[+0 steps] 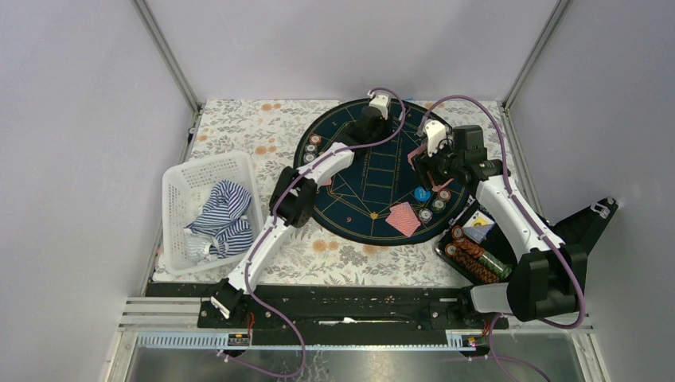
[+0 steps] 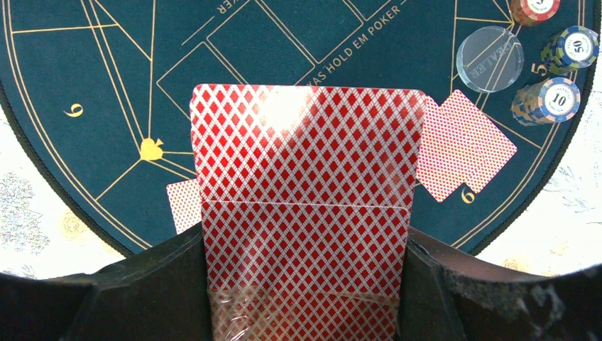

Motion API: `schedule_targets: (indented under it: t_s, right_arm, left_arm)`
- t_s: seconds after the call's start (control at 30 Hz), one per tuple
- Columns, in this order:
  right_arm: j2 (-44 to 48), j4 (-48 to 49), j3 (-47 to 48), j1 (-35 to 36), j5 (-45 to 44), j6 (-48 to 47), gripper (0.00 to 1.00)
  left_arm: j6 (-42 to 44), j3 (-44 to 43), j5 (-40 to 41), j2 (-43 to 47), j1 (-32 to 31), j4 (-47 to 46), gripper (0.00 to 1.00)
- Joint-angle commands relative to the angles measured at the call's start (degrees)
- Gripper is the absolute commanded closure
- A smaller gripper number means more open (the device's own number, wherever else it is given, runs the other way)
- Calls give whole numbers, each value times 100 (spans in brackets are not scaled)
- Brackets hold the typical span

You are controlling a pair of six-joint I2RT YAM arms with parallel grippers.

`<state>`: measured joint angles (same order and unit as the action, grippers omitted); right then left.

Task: Distribute texas hold em gaming equipment

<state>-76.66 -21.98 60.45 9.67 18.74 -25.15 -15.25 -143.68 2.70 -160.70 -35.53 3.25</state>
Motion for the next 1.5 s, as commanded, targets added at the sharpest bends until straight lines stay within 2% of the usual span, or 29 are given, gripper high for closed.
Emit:
schedule_targets:
  t_s: [0.0, 0.17, 0.27, 0.4, 0.6, 0.77, 0.87, 1.03, 1.47]
  right_arm:
    - [49, 252, 41, -40, 192, 41, 100]
    - [42, 223, 63, -42, 293, 32, 100]
    - [22, 173, 73, -37, 453, -4, 100]
    - [17, 67, 65, -36, 715, -123, 100]
    - [62, -146, 64, 38, 1227, -337, 100]
    - [49, -427, 73, 357, 1488, -618, 100]
    - [53, -456, 56, 547, 1550, -690, 100]
    - [68, -485, 6, 744, 1598, -758, 100]
    - [70, -468, -118, 1248, 1379, -841, 100]
  left_arm:
    - [-207, -256, -241, 144, 84, -302, 46]
    - [-458, 297, -865, 853, 232, -307, 40]
    - [-658, 1194, -1311, 1761, 391, -305, 37]
    - [-479, 2237, -1875, 2957, 529, 29, 30]
    - [-545, 3618, -3637, 4477, 775, 637, 24]
    - [-825, 4516, -4938, 5296, 806, 864, 21]
    - [-1011, 5023, -5362, 5592, 715, 862, 21]
    - [-1074, 5691, -5583, 5893, 450, 869, 22]
    - [-1553, 6078, -5552, 5655, 164, 533, 29]
